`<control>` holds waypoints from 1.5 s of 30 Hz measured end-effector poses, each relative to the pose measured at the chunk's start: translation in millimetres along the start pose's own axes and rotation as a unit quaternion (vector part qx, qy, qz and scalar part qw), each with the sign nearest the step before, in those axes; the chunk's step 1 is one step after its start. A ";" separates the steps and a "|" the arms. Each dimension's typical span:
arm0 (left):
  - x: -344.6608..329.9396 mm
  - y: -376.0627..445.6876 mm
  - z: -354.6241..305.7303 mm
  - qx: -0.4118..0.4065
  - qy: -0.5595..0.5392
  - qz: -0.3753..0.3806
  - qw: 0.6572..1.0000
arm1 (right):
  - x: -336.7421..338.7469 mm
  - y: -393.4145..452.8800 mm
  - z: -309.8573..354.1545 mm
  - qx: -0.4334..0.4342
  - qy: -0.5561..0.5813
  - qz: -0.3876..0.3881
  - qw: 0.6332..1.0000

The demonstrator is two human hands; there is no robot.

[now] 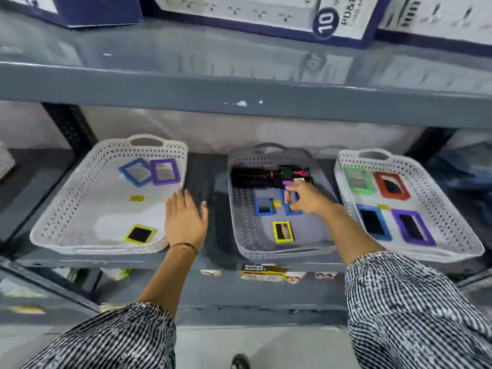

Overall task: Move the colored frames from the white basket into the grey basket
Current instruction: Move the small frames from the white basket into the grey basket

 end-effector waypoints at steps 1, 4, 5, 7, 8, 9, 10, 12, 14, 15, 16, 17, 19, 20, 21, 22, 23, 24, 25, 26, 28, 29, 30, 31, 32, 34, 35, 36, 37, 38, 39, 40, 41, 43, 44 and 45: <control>-0.7 -0.2 -1.0 -0.003 0.002 0.000 1.000 | -2.9 0.4 -7.1 -0.012 -0.004 0.007 1.000; -2.0 -0.1 -2.5 -0.010 0.009 -0.003 1.000 | -8.2 2.0 -14.0 -0.013 -0.005 0.017 1.000; -3.0 0.0 -2.0 -0.007 0.010 -0.001 1.000 | -9.0 1.0 -13.8 -0.014 0.000 0.022 1.000; -3.7 0.3 -1.2 -0.003 0.012 0.002 1.000 | -11.0 1.3 -14.2 -0.014 0.005 0.022 1.000; -3.4 0.1 -1.5 -0.003 0.014 0.002 1.000 | -12.2 1.7 -13.7 -0.010 0.009 0.024 1.000; -3.6 0.2 -1.3 -0.003 0.016 0.001 1.000 | -13.3 2.3 -14.0 -0.013 0.015 0.028 0.999; -3.6 0.0 -1.5 -0.003 0.017 0.002 1.000 | -13.6 2.8 -13.9 -0.016 0.018 0.030 0.999; -3.8 0.0 -1.7 -0.004 0.020 0.003 1.000 | -13.7 3.1 -13.9 -0.021 0.019 0.031 0.999; -4.4 0.1 -1.1 -0.004 0.025 0.005 1.000 | -13.5 3.7 -14.1 -0.028 0.023 0.029 0.999; -4.6 0.1 -0.9 -0.004 0.026 0.005 1.000 | -13.5 3.3 -15.0 -0.033 0.028 0.029 0.999; -4.4 0.2 -1.1 -0.005 0.026 0.004 1.000 | -14.4 3.1 -16.3 -0.037 0.034 0.031 0.998; -4.2 0.0 -1.5 -0.006 0.026 0.003 1.000 | -14.9 2.6 -17.9 -0.041 0.040 0.033 0.998; -3.2 -0.2 -2.3 -0.006 0.024 0.000 1.000 | -16.7 2.4 -21.1 -0.048 0.045 0.040 0.997; -2.9 -0.3 -2.5 -0.006 0.024 0.001 1.000 | -17.4 2.1 -22.3 -0.049 0.044 0.041 0.997; -2.7 -0.5 -2.6 -0.006 0.025 0.002 1.000 | -17.5 1.2 -22.8 -0.048 0.044 0.044 0.997; -2.3 -0.6 -2.8 -0.006 0.025 0.002 1.000 | -17.7 0.6 -22.5 -0.045 0.044 0.046 0.997; -1.8 -0.7 -2.9 -0.006 0.026 0.002 1.000 | -17.0 -0.9 -20.9 -0.042 0.044 0.046 0.997; -1.6 -0.7 -3.2 -0.007 0.026 0.003 1.000 | -16.5 -1.6 -20.2 -0.041 0.045 0.045 0.997; -1.8 -0.7 -3.3 -0.007 0.027 0.005 1.000 | -15.7 -3.3 -19.5 -0.043 0.047 0.045 0.997; -1.8 -0.7 -3.3 -0.007 0.027 0.008 1.000 | -15.7 -4.1 -18.7 -0.045 0.048 0.047 0.997; -1.9 -0.5 -3.3 -0.005 0.024 0.011 1.000 | -17.1 -4.4 -19.9 -0.052 0.052 0.053 0.996; -1.8 -0.6 -3.3 -0.004 0.022 0.012 1.000 | -17.6 -4.3 -19.9 -0.053 0.054 0.055 0.996; -1.5 -0.9 -3.3 -0.003 0.019 0.013 1.000 | -17.4 -4.5 -19.0 -0.051 0.057 0.053 0.996; -0.9 -1.0 -3.3 -0.002 0.014 0.014 1.000 | -15.4 -3.9 -17.3 -0.046 0.059 0.048 0.996; 0.2 -1.0 -3.5 0.000 0.008 0.014 1.000 | -11.7 -2.7 -15.0 -0.040 0.063 0.036 0.997; 4.9 -0.7 -2.2 0.010 -0.015 0.006 1.000 | -3.0 0.3 -4.7 -0.026 0.070 0.013 0.997; 8.3 -0.2 -1.9 0.016 -0.032 -0.003 0.999 | 1.0 0.5 2.9 -0.019 0.079 0.007 0.997; 12.9 -0.2 -0.3 0.025 -0.052 -0.015 0.998 | 4.8 1.8 13.0 -0.008 0.085 0.001 0.996; 17.6 -0.6 0.8 0.034 -0.072 -0.026 0.997 | 8.4 1.9 24.4 0.007 0.087 -0.005 0.996; 23.4 -2.3 4.7 0.042 -0.085 -0.037 0.995 | 10.5 2.2 40.5 0.026 0.085 -0.009 0.996; 29.3 -3.8 6.8 0.045 -0.088 -0.047 0.994 | 12.0 2.1 55.8 0.046 0.081 -0.013 0.996; 35.6 -6.4 11.3 0.047 -0.080 -0.056 0.994 | 11.8 0.9 75.0 0.069 0.075 -0.014 0.995; 43.0 -10.1 19.0 0.052 -0.065 -0.065 0.994 | 8.9 -0.7 97.5 0.094 0.069 -0.012 0.993; 56.6 -19.5 38.5 0.068 -0.035 -0.081 0.994 | -0.6 -8.0 144.9 0.151 0.058 -0.006 0.987; 61.9 -24.3 47.0 0.076 -0.023 -0.085 0.993 | -5.9 -13.4 165.6 0.177 0.055 -0.002 0.983; 68.6 -31.3 60.2 0.091 -0.012 -0.092 0.992 | -14.1 -20.2 191.2 0.206 0.054 0.005 0.977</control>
Point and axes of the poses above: each hand's wrist, its own y-axis towards the middle knuckle, its own x-axis out of the back of the hand, z = x × y, the point moved 10 cm from there along y, towards the middle knuckle, and after that the axes turned 11 degrees about -x, right-handed, at the moved point
